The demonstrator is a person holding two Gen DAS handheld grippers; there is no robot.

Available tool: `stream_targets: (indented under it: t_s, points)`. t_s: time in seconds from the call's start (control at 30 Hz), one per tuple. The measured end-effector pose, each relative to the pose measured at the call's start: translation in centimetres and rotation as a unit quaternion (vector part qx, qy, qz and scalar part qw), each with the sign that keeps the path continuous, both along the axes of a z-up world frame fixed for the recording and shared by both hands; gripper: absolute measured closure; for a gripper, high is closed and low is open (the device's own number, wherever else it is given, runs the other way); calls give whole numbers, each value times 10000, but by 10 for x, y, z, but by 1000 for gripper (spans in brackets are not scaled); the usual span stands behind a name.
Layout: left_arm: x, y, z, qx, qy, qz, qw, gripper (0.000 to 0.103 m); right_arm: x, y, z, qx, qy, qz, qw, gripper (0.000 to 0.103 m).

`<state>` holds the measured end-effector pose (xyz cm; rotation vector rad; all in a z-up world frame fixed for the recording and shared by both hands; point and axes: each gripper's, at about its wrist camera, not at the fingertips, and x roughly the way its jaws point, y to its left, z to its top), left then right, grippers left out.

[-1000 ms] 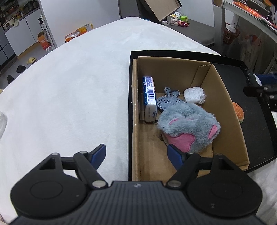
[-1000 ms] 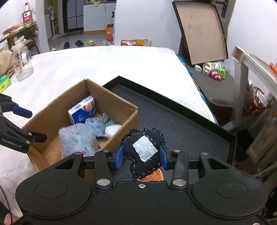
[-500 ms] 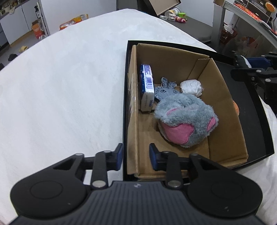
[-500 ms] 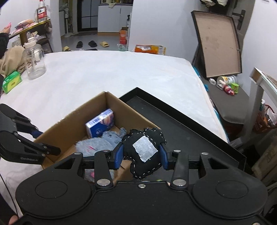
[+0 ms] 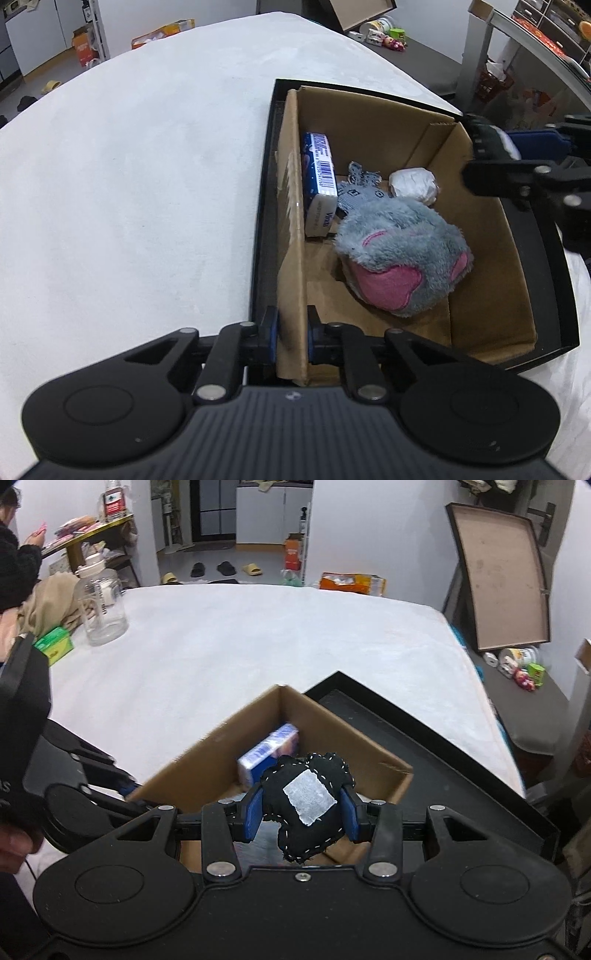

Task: Organize soft objects
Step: 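Carry the black heart plush into the box and open the right tool, then move the right tool to the burger plush and grasp it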

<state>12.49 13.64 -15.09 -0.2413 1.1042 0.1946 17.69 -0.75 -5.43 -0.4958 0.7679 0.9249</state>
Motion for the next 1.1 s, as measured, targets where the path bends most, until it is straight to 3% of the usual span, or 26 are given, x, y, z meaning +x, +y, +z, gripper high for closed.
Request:
stream_targets:
  t_s: [0.37, 0.57, 0.77, 0.9, 1.1]
  points:
    - [-4, 7, 0, -126, -78, -59, 9999, 89, -2, 24, -10, 175, 655, 168, 9976, 60]
    - [-2, 8, 1, -157, -74, -113, 9998, 88, 3, 29, -15, 381, 1212, 180, 9917, 53]
    - [-2, 8, 1, -171, -60, -135, 9997, 88, -3, 30, -15, 207, 1088, 265, 9935, 46]
    - [0, 7, 2, -157, -51, -161, 9997, 88, -4, 30, -14, 212, 1061, 286, 9937, 28]
    - [1, 4, 4, -67, -42, -200, 9998, 88, -4, 26, -13, 181, 959, 275, 9949, 28]
